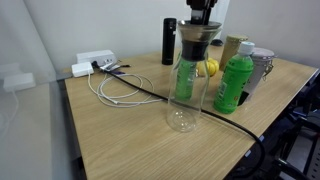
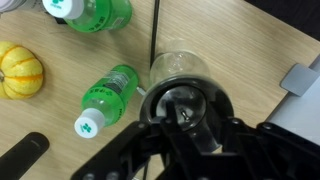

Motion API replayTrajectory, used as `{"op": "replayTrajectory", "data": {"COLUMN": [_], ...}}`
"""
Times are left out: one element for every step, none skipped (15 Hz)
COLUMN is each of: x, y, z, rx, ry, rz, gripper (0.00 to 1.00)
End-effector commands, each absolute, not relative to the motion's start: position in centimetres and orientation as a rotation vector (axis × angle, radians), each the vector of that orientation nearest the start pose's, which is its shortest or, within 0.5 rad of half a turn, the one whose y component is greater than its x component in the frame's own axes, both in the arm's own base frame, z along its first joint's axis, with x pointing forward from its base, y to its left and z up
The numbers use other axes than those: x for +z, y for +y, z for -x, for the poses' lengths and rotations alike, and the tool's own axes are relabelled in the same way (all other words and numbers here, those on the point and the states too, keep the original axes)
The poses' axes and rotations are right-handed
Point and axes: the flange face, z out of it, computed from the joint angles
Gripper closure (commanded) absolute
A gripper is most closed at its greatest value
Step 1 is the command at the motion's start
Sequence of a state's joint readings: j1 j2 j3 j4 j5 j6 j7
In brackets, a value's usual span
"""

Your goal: Remove the silver ring from the filter

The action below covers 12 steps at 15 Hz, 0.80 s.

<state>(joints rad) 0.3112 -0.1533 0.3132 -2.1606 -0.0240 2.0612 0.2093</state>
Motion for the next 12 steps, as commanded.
{"op": "replayTrajectory", "data": {"x": [45.73,45.68,45.66,45.65,45.61,45.63,45.67,45.71,45.75,45.79,45.82,45.86], "y": [30.19,30.25,30.28,30.29,30.23,30.17,30.11,30.13,30.04,29.97,29.89,29.82], "z": [-40.68,-40.65,-40.62,-40.6,-40.61,-40.63,-40.65,-40.62,-40.66,-40.69,-40.7,-40.72], "rx": [-0.095,-0.092,-0.091,-0.09,-0.09,-0.089,-0.09,-0.09,-0.093,-0.095,-0.097,-0.098], "ry": [-0.655,-0.656,-0.656,-0.655,-0.653,-0.651,-0.65,-0.649,-0.646,-0.642,-0.639,-0.636], "rz": [3.098,3.096,3.095,3.094,3.097,3.097,3.099,3.098,3.101,3.103,3.105,3.106], "gripper": [0.6,0.61,0.69,0.78,0.94,1.0,1.0,1.0,1.0,0.99,0.99,0.99]}}
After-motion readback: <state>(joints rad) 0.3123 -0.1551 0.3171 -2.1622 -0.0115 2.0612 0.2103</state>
